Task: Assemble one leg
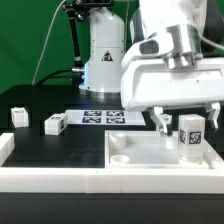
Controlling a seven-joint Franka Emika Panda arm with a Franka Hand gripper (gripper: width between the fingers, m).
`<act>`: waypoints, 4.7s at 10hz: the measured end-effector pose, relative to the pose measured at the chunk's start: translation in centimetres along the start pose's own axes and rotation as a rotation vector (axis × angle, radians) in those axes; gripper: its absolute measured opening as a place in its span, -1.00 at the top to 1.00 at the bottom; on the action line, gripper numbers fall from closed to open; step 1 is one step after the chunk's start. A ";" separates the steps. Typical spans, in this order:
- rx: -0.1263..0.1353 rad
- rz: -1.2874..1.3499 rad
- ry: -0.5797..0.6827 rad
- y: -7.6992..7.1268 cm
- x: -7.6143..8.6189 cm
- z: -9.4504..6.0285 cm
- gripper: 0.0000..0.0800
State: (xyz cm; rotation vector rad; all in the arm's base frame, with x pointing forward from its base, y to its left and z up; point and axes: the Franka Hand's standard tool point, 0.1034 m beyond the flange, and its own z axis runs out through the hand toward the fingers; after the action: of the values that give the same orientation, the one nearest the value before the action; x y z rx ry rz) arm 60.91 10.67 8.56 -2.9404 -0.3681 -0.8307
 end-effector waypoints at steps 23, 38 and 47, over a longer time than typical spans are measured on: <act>0.084 0.209 -0.542 -0.2 0.3 0.8 0.27; -0.208 1.165 -0.492 -1.3 0.2 1.2 -0.54; 0.035 0.131 -0.514 -1.0 0.4 1.3 -0.62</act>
Offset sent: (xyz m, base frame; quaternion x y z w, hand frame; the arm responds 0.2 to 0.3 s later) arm 0.0000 0.0000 0.0000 0.0000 -0.0799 0.0000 0.9968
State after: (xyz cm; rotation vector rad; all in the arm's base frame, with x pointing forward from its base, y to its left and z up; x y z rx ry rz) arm 61.68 11.90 7.68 -3.0651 -0.2039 -0.0416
